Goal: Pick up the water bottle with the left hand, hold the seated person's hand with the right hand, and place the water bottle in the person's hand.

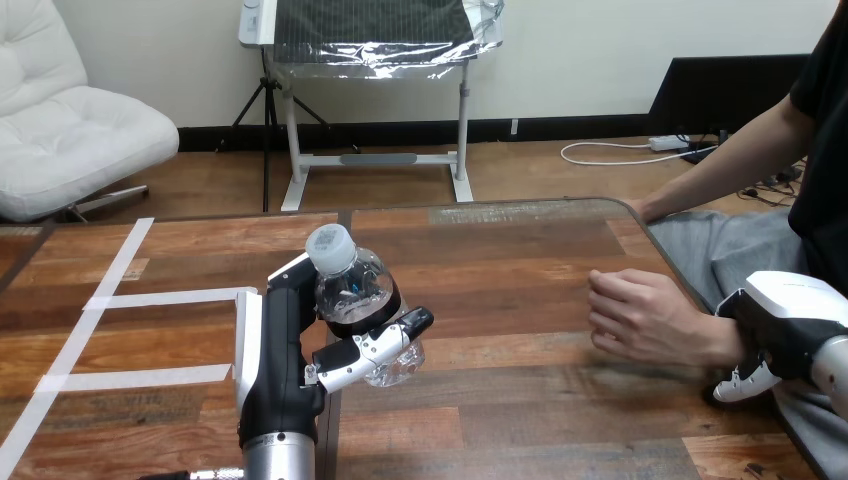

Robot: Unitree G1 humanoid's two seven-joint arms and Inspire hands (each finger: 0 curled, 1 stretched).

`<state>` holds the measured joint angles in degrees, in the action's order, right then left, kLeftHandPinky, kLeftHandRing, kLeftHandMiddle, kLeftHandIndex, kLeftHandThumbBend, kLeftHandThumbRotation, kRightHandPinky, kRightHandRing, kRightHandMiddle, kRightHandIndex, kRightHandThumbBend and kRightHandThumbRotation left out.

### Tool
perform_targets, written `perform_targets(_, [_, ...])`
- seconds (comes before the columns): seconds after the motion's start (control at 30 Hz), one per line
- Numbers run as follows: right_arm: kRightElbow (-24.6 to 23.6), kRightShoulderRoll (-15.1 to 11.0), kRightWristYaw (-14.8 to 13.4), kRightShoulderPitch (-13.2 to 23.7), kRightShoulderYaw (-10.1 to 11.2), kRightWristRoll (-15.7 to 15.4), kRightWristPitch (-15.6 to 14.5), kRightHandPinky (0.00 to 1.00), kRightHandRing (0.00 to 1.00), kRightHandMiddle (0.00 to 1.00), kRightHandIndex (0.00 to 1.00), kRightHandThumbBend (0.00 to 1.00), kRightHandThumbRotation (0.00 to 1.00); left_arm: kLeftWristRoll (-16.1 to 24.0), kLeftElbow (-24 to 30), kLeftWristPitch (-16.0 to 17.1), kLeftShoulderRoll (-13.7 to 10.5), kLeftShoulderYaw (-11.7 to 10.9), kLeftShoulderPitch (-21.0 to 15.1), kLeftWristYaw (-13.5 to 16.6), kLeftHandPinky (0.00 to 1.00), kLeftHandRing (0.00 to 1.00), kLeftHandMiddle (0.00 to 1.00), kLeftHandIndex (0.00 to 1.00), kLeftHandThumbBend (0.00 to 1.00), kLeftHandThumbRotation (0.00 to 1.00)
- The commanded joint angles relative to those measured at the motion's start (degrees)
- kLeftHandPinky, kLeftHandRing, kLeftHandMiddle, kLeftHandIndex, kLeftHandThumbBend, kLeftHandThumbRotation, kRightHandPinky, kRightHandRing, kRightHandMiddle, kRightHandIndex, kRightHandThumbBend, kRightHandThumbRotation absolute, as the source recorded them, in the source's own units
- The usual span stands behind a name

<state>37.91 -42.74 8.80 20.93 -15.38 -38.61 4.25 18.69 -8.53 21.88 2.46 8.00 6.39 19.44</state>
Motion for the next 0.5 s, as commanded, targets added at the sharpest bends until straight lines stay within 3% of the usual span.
perform_targets(0.0, [-0.1, 1.5, -0.4, 2.7, -0.5, 0.4, 0.0, 0.31, 0.41, 0.51, 0.53, 0.71, 0.00, 0.6, 3.3, 0.7, 0.1, -0.4, -2.7, 0.3, 0.38, 0.42, 0.45, 0.48, 0.65, 0.00])
perform_targets(0.17, [0.2, 1.5, -0.7, 2.8, -0.4, 0.7, 0.3, 0.26, 0.36, 0.47, 0.51, 0.70, 0.00, 0.3, 3.1, 1.0, 0.2, -0.4, -2.9, 0.3, 0.38, 0.41, 0.45, 0.47, 0.66, 0.00])
perform_targets(0.47, [1.2, 1.1, -4.4, 2.6, -0.3, 0.7, 3.4, 0.21, 0.30, 0.40, 0.46, 0.71, 0.00, 0.5, 2.8, 1.1, 0.2, -0.4, -3.0, 0.4, 0.38, 0.41, 0.45, 0.47, 0.66, 0.00])
